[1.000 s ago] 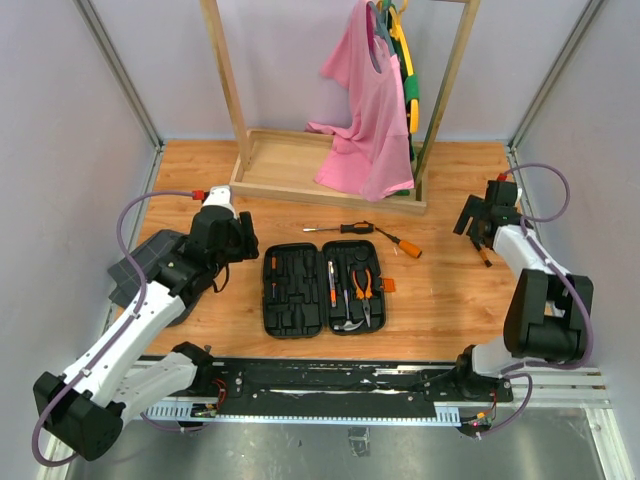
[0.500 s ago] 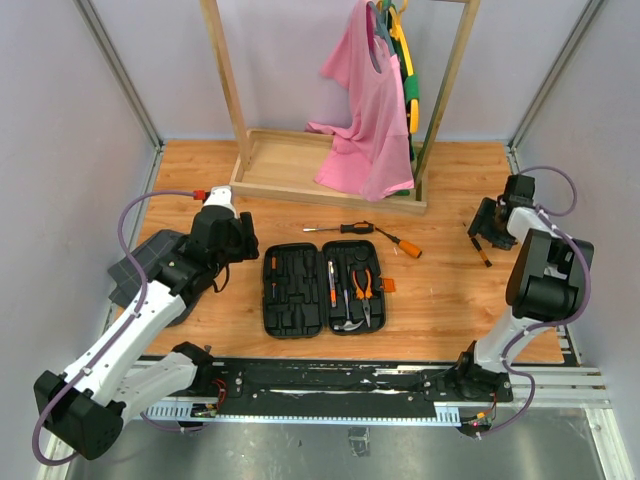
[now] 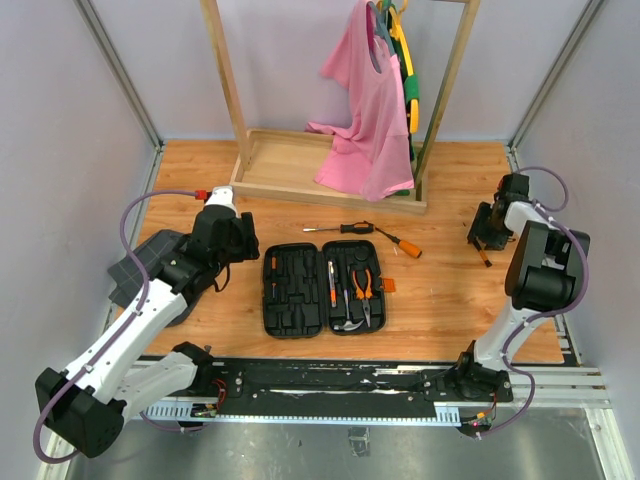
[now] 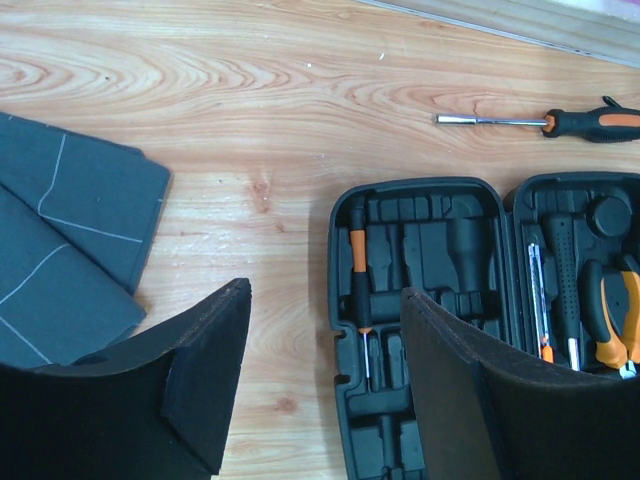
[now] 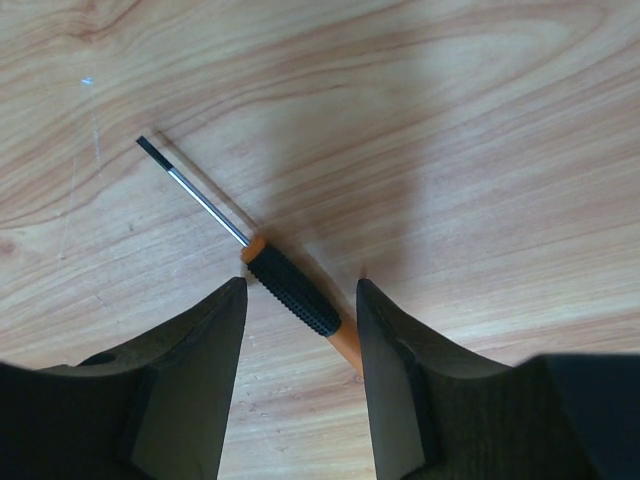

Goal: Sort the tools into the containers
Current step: Pick up the screwdriver from the center of the board.

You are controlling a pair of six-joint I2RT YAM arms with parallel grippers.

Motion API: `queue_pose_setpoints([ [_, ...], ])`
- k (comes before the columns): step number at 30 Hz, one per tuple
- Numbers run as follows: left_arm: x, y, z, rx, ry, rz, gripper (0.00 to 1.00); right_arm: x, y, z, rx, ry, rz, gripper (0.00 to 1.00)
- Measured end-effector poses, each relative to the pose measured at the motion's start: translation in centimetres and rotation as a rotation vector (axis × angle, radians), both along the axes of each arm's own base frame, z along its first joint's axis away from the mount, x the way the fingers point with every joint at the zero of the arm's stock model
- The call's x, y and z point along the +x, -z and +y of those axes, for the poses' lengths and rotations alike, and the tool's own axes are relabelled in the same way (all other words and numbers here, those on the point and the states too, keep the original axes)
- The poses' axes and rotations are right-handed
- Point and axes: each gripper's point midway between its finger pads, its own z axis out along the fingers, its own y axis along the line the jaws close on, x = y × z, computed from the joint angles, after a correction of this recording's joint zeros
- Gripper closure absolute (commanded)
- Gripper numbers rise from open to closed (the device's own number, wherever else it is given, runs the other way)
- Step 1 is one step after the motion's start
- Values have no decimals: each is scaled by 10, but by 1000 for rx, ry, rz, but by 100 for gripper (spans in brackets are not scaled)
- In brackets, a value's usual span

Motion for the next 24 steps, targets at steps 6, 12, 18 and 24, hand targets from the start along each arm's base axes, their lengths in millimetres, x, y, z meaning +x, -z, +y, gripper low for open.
queue_pose_setpoints([
  [6, 0, 0, 0, 0, 0, 0, 35, 2, 2, 5, -42, -36, 24, 67],
  [12, 0, 0, 0, 0, 0, 0, 35, 3, 2, 7, -38, -45, 22, 80],
  [18, 0, 0, 0, 1, 0, 0, 35, 6, 2, 18, -21, -69, 15, 89],
  [24, 0, -1, 0, 6, 4, -3, 35, 4, 3, 45, -10, -133, -22, 95],
])
